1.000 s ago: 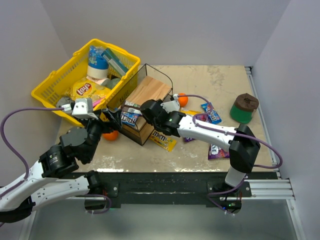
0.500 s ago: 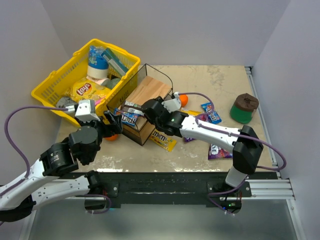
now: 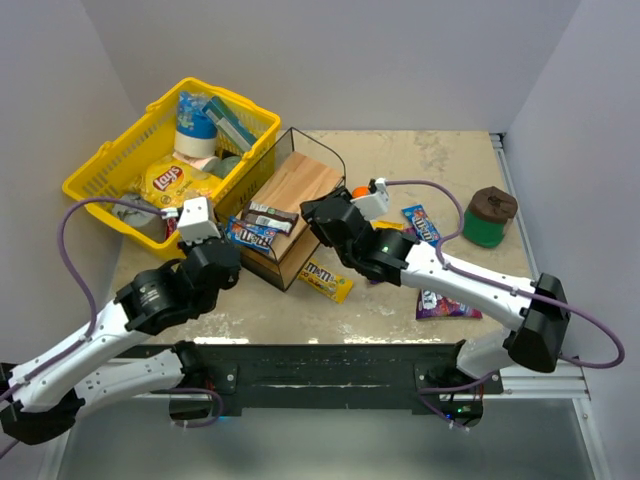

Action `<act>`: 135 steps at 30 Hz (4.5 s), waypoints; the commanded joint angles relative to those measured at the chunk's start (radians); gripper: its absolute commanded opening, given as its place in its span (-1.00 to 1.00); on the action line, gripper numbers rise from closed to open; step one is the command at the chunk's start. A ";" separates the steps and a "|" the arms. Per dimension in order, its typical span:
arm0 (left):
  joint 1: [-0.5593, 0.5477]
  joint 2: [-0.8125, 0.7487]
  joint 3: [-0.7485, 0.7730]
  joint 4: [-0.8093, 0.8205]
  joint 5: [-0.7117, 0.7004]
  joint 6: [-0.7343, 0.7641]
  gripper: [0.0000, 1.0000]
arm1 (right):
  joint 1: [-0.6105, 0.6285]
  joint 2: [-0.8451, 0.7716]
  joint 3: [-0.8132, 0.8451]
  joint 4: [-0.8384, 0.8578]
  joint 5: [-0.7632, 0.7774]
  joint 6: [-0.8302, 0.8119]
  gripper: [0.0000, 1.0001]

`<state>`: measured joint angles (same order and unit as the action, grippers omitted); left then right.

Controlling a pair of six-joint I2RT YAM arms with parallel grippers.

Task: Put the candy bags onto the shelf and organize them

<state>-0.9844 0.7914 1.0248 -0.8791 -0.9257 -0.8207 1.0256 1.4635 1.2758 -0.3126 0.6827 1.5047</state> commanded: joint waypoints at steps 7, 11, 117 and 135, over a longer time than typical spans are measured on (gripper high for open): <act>0.286 0.065 -0.147 0.227 0.264 0.137 -0.61 | 0.004 -0.127 -0.044 0.058 0.061 -0.150 -0.07; 0.329 0.092 -0.157 0.261 0.292 0.146 -0.67 | 0.004 -0.157 -0.073 0.061 0.058 -0.158 -0.07; 0.190 -0.046 -0.103 0.503 0.509 0.404 0.61 | -0.174 -0.451 -0.656 0.246 -0.378 -0.461 -1.00; 0.190 -0.113 -0.169 0.416 0.354 0.376 0.63 | -0.185 -0.488 -0.188 0.082 -0.253 -0.684 -1.00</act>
<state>-0.7925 0.6888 0.8623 -0.4606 -0.5140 -0.4236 0.8436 0.9169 0.9859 -0.2592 0.3996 0.8955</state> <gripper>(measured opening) 0.814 0.010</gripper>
